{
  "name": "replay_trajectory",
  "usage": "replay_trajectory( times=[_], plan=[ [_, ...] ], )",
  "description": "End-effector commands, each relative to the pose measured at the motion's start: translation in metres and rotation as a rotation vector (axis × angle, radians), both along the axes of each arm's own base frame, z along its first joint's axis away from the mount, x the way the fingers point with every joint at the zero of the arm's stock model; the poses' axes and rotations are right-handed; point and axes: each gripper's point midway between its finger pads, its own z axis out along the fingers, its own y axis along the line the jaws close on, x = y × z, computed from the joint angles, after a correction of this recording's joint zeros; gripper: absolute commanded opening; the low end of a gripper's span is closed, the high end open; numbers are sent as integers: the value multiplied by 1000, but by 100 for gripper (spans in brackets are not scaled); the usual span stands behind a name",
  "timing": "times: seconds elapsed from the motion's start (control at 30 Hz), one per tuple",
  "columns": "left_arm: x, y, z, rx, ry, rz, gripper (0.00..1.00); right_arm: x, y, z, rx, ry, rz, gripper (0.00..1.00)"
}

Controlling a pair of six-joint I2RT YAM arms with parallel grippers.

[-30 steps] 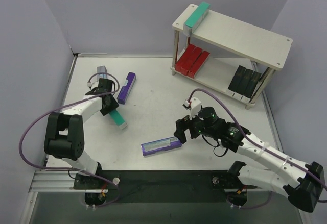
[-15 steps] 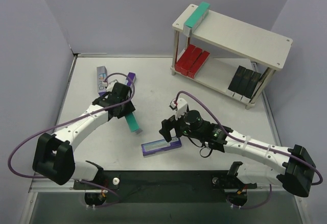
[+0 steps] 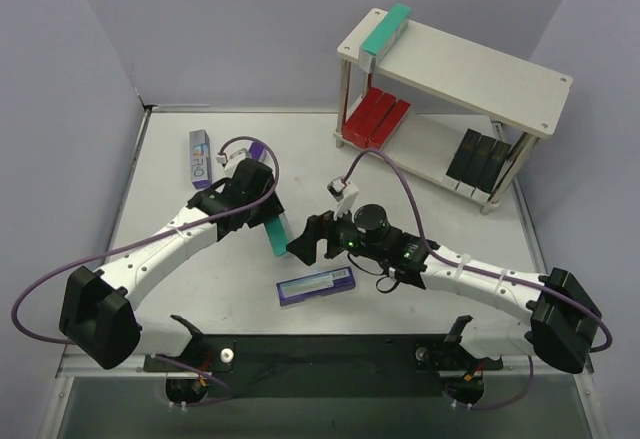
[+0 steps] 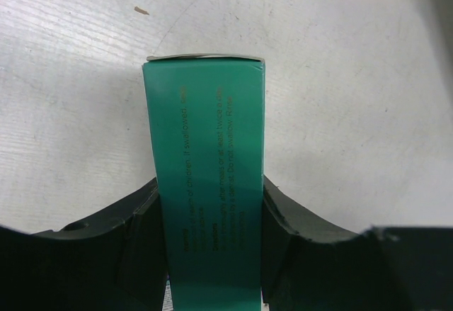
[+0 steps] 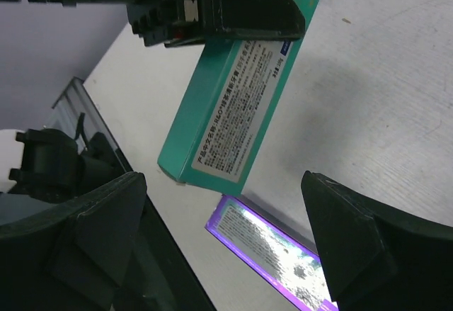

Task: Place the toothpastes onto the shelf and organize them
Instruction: Pick up the toothpaste from the center of the board.

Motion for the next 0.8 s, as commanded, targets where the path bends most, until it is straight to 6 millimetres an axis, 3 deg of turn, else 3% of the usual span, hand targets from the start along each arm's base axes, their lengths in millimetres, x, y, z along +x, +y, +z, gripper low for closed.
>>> replay_trajectory(
  times=[0.0,0.27,0.47,0.63,0.77],
  plan=[
    [13,-18,48,-85,-133,-19,40,13,20,48,253,74,7,98],
    [14,-33,65,-103,-202,-71,38,21,34,37,311,219,50,96],
    [16,-40,74,-125,-248,-96,38,20,44,32,325,278,82,87],
    [18,-45,78,-128,-281,-120,38,20,47,36,340,283,112,68],
    [21,-45,87,-134,-335,-137,39,19,46,40,350,278,112,45]
  ],
)
